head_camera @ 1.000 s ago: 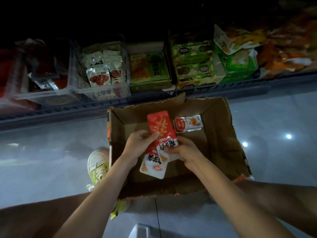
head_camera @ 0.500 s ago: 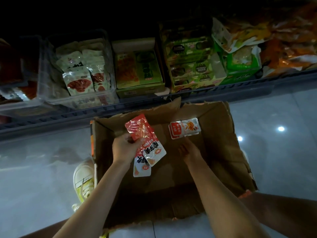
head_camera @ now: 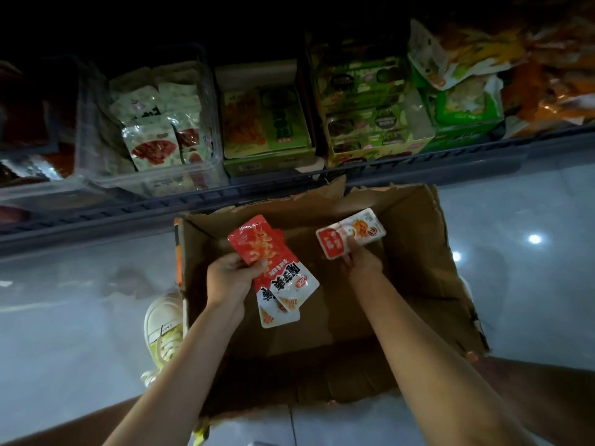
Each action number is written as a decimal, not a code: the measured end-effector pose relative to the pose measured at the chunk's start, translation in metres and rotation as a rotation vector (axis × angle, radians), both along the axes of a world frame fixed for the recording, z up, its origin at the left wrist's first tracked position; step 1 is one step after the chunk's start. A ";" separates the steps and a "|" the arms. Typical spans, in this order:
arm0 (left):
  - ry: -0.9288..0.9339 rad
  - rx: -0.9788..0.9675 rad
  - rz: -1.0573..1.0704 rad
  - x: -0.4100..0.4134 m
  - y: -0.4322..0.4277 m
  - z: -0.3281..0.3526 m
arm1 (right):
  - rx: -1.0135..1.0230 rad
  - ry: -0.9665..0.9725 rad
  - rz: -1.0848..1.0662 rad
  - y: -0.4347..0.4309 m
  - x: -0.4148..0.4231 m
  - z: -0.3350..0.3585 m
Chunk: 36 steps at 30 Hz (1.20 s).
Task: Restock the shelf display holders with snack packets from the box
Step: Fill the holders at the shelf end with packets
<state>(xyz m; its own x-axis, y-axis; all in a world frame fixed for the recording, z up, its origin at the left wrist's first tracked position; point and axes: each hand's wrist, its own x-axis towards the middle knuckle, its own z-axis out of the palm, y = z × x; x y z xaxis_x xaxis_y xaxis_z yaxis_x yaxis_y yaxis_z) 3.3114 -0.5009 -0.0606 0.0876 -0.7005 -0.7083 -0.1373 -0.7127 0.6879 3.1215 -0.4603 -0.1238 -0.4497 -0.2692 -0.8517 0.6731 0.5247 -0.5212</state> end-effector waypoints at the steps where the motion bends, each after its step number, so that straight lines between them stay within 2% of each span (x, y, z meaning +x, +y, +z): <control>1: 0.012 -0.004 0.010 0.002 0.001 0.007 | -0.037 -0.020 -0.064 0.004 -0.002 0.005; 4: 0.069 -0.034 0.041 0.009 0.001 0.030 | -0.107 0.027 -0.041 0.017 -0.002 0.043; 8: 0.190 -0.112 0.098 0.018 0.004 0.083 | -0.272 0.140 0.155 0.032 -0.008 0.124; 14: 0.338 -0.269 0.184 0.025 0.005 0.170 | -0.457 0.018 0.291 0.034 -0.004 0.227; 17: 0.402 -0.363 0.247 0.017 0.005 0.212 | -0.487 0.056 0.352 0.027 0.019 0.270; 23: 0.593 -0.390 0.410 -0.003 0.006 0.274 | -0.709 0.056 0.318 0.012 0.044 0.331; 26: 0.633 -0.368 0.400 -0.003 0.006 0.297 | -0.743 0.152 0.267 0.004 0.048 0.358; 29: 0.644 -0.353 0.249 0.011 0.004 0.322 | -0.768 0.242 0.303 0.002 0.040 0.385; 32: 0.573 -0.306 0.017 0.034 0.000 0.347 | -0.764 0.283 0.431 0.000 0.027 0.414; 36: 0.216 -0.378 -0.449 0.053 -0.016 0.378 | -0.702 0.289 0.647 -0.005 0.017 0.445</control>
